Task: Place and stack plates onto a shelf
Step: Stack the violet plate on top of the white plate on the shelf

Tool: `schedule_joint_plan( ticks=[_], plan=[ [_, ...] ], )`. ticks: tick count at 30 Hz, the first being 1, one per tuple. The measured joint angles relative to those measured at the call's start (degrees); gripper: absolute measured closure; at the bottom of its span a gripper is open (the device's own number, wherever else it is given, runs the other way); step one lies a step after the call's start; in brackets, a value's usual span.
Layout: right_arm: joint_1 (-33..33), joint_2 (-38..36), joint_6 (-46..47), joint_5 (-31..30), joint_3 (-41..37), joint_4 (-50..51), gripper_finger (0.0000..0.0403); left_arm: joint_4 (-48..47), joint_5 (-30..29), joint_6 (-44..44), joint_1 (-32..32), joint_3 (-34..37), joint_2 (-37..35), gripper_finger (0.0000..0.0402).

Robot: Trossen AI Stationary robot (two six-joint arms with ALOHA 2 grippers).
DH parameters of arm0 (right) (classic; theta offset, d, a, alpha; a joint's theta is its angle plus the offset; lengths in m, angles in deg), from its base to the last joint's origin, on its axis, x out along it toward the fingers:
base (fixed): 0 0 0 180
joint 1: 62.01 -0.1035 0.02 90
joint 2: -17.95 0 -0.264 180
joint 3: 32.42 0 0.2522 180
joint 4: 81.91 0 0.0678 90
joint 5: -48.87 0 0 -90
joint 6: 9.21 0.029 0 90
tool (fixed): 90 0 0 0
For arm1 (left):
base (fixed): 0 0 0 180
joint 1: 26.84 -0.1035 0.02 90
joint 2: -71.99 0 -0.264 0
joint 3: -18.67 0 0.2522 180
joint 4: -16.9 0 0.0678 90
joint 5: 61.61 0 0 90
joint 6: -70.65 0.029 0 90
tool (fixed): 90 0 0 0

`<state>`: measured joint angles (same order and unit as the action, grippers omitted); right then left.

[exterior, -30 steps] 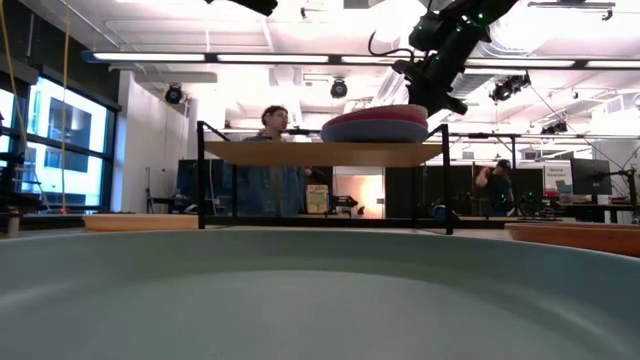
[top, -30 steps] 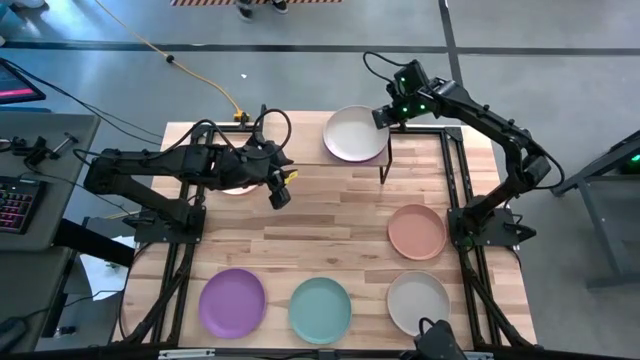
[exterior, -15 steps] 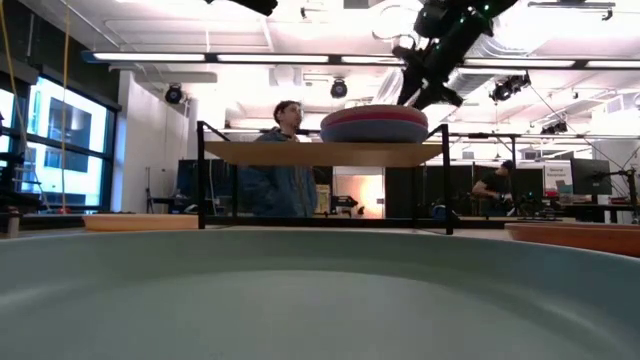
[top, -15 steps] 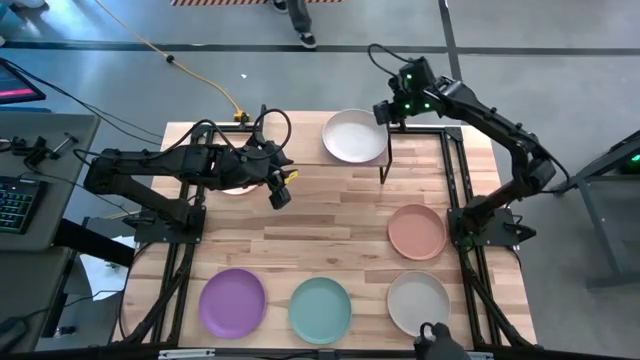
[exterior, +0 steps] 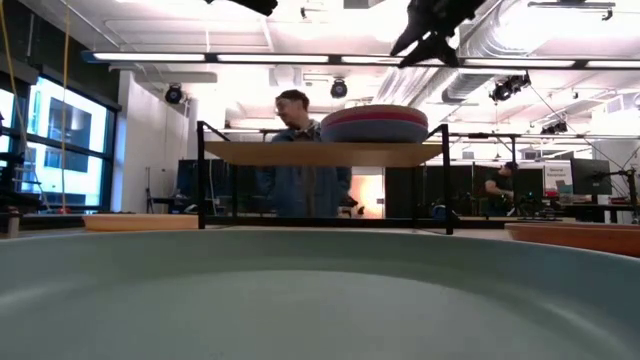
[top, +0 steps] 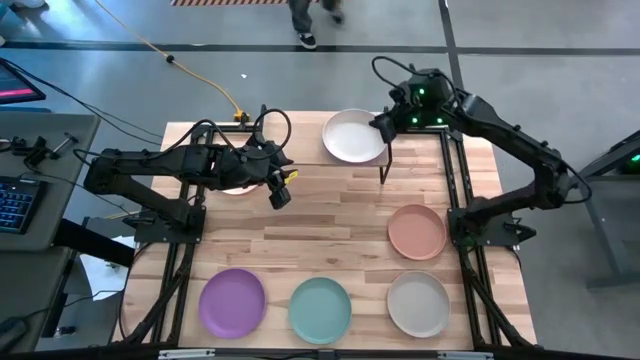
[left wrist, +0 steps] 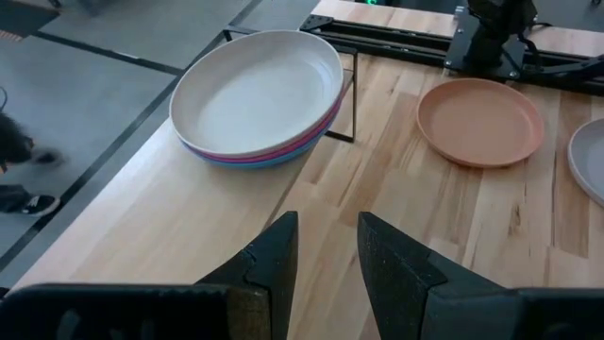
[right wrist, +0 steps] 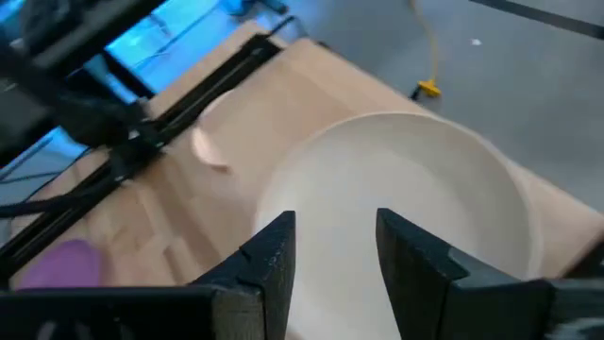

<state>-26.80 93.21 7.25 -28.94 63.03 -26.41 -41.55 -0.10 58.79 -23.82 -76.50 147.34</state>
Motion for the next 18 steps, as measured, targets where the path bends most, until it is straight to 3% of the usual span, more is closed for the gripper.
schedule_joint_plan(
  ticks=[11,14,18],
  plan=[
    [-11.2,-0.7,3.6,-0.3,0.0,1.6,0.0273,0.0,0.0,0.0,0.0,0.0,0.0,0.0298],
    [-14.5,-0.7,5.7,-3.1,0.0,2.2,0.0273,0.1,0.0,0.0,0.0,0.0,0.0,0.0298],
    [-18.7,-0.7,8.6,-6.4,0.0,3.1,0.0273,5.2,-0.1,8.1,-0.9,-0.1,0.4,0.0298]
  ],
)
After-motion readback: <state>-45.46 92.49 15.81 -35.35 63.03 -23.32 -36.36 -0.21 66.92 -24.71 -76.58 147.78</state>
